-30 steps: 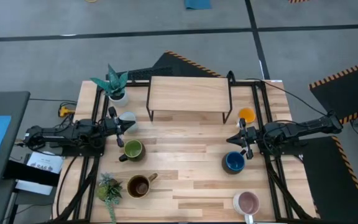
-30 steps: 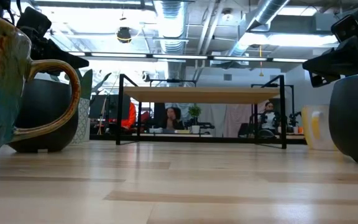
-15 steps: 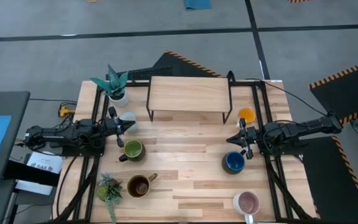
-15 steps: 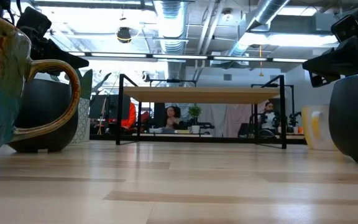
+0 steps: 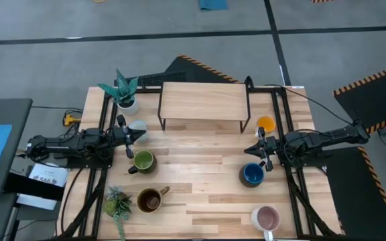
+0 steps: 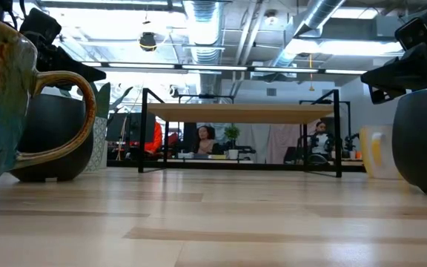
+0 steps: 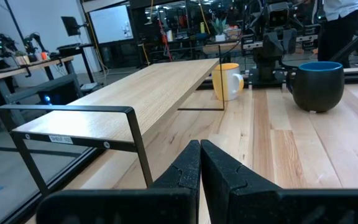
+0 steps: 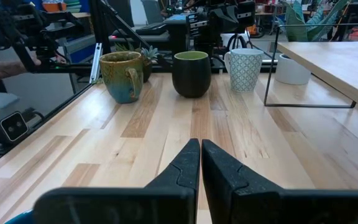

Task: Place coffee mugs

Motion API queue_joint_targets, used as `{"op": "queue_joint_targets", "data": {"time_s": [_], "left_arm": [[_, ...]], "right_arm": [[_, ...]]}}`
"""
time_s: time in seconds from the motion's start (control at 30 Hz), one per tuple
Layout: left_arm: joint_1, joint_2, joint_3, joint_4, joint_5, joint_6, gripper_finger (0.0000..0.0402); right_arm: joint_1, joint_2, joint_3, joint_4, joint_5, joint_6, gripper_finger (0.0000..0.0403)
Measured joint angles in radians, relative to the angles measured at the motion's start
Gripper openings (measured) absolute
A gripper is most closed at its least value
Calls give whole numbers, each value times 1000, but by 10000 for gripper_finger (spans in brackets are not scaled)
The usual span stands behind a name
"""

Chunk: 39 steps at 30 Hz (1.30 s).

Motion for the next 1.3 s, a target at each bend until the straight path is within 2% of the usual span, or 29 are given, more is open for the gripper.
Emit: {"op": "queue_joint_targets", "data": {"time_s": [0.77, 0.87, 1.07, 1.17, 1.23, 1.3], "left_arm": [[0, 0, 0, 0, 0, 0, 0], [0, 0, 0, 0, 0, 0, 0], [0, 0, 0, 0, 0, 0, 0], [0, 0, 0, 0, -1, 0, 0], [0, 0, 0, 0, 0, 0, 0], [0, 0, 0, 0, 0, 0, 0]], "right_arm": [[0, 0, 0, 29, 6, 16, 44], [1, 0, 0, 177, 10, 110, 44], [-28, 15, 11, 598, 16, 82, 44], [-43, 70, 102, 524, 75, 70, 48], [-53, 103, 207, 358, 142, 57, 58], [-61, 146, 325, 107, 240, 56, 75]]}}
